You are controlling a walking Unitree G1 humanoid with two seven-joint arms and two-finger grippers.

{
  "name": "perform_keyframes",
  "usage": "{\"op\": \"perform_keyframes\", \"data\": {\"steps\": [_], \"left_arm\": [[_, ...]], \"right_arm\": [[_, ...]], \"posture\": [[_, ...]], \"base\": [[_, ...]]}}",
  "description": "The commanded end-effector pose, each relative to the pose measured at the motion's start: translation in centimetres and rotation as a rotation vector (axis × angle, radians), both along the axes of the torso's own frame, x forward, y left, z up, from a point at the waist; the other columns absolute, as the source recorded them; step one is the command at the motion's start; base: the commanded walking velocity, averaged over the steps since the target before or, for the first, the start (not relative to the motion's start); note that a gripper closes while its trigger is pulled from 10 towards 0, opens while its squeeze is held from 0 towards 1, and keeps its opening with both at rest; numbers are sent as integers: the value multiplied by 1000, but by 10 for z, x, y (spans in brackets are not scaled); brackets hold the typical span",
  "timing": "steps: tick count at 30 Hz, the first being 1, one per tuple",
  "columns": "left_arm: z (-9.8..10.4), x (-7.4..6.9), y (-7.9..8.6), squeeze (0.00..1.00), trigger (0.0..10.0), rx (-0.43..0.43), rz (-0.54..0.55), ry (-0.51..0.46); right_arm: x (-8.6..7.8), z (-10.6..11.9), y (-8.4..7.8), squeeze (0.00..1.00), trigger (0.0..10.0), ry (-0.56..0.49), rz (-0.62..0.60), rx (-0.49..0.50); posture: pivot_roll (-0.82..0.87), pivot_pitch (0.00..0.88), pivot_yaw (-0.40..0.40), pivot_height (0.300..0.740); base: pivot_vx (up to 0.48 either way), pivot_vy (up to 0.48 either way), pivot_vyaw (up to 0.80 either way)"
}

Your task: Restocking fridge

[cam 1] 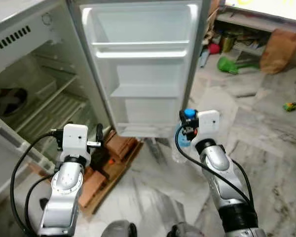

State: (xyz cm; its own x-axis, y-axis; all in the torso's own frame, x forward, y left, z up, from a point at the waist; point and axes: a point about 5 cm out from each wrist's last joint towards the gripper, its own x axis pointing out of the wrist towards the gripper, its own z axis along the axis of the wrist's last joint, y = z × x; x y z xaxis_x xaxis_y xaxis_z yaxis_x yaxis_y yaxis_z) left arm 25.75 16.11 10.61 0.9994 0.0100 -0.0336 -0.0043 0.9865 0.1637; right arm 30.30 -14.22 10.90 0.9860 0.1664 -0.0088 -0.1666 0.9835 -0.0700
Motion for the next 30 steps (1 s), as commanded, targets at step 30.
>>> {"op": "perform_keyframes", "data": {"steps": [30], "left_arm": [[-2, -10, 3, 0, 10000, -167, -22, -17]], "right_arm": [[1, 9, 0, 0, 10000, -63, 71, -23]], "posture": [[78, 106, 22, 740]], "base": [[94, 0, 0]]}}
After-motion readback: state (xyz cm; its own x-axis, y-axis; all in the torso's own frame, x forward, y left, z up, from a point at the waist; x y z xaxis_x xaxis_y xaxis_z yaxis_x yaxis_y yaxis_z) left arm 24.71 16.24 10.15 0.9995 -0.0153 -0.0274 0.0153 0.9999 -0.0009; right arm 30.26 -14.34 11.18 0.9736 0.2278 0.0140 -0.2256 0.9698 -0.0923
